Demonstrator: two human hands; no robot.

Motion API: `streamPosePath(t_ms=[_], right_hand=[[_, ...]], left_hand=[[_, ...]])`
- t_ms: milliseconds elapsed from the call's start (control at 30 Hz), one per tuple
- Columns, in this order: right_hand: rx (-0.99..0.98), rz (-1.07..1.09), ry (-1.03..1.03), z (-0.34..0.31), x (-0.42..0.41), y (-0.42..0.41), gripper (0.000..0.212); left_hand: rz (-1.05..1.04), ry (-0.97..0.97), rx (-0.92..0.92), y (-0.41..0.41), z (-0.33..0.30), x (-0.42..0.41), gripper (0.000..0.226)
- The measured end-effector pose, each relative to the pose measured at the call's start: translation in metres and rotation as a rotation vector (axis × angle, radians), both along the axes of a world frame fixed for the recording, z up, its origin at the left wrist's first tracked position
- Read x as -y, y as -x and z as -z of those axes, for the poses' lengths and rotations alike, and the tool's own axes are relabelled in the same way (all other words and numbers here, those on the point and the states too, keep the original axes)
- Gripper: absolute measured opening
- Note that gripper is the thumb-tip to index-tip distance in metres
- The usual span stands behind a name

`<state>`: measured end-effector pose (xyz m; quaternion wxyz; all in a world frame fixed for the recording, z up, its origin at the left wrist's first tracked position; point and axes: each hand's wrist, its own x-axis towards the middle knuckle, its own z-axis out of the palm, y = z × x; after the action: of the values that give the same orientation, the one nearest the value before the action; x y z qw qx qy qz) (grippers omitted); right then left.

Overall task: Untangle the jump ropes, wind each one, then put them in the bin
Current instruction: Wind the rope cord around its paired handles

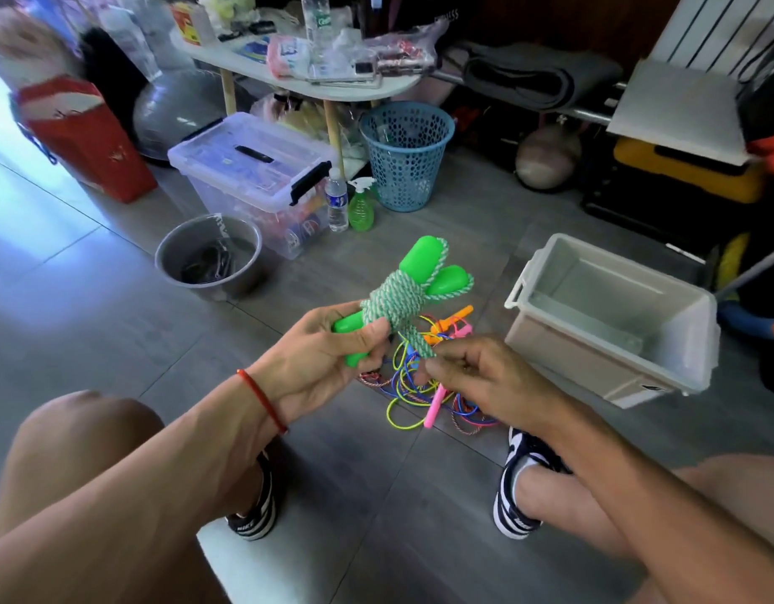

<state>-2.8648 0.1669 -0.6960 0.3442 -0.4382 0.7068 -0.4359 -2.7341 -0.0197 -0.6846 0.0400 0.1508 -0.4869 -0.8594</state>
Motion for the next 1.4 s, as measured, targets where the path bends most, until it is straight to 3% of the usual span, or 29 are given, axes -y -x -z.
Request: streamPosePath(t_ms=[267, 333, 400, 533, 667, 800, 867, 933, 1000, 1067, 1133, 1200, 1300, 1400], right_hand=[[-0.088, 0.187, -0.251, 0.002, 0.010, -0.023, 0.036], [-0.151, 0.212, -0.292, -0.004, 0.015, -0.028, 0.037], [-0.186, 0.244, -0.303, -0.008, 0.019, -0.032, 0.036], [-0.203, 0.436, -0.235, -0.012, 0.023, -0.034, 0.051], [-0.139, 0.642, -0.107, -0.013, 0.027, -0.035, 0.067], [-0.057, 0.745, 0.054, -0.012, 0.029, -0.027, 0.057], [-0.023, 0.729, 0.093, -0.010, 0.030, -0.021, 0.045], [-0.037, 0.712, 0.113, -0.009, 0.030, -0.015, 0.051], [-0.055, 0.691, 0.132, -0.007, 0.028, -0.010, 0.062], [-0.084, 0.635, 0.168, -0.007, 0.025, -0.010, 0.046], [-0.118, 0.570, 0.194, -0.009, 0.024, -0.010, 0.031], [-0.101, 0.510, 0.223, -0.013, 0.022, -0.007, 0.030], [-0.066, 0.373, 0.221, -0.019, 0.017, -0.001, 0.027], [-0.116, 0.282, 0.154, -0.019, 0.015, -0.002, 0.023]], left_hand=[[-0.182, 0.167, 0.163, 0.006, 0.014, -0.006, 0.013], [-0.220, 0.396, 0.193, 0.007, 0.021, -0.007, 0.013], [-0.213, 0.693, 0.219, 0.009, 0.028, -0.009, 0.028], [-0.282, 1.005, 0.267, 0.018, 0.025, -0.019, 0.043], [-0.402, 1.271, 0.128, 0.026, 0.018, -0.042, 0.052], [-0.455, 1.380, 0.083, 0.028, 0.022, -0.049, 0.073], [-0.443, 1.352, 0.021, 0.026, 0.019, -0.049, 0.075], [-0.412, 1.186, -0.008, 0.023, 0.011, -0.047, 0.068], [-0.365, 0.846, -0.063, 0.023, 0.003, -0.040, 0.047], [-0.345, 0.464, -0.101, 0.023, -0.002, -0.031, 0.028], [-0.291, 0.215, -0.059, 0.023, -0.005, -0.022, 0.027], [-0.159, 0.037, -0.012, 0.022, -0.005, -0.012, 0.038], [0.170, -0.103, 0.009, 0.020, -0.006, 0.000, 0.058], [0.332, -0.081, -0.028, 0.018, -0.004, 0.003, 0.055]])
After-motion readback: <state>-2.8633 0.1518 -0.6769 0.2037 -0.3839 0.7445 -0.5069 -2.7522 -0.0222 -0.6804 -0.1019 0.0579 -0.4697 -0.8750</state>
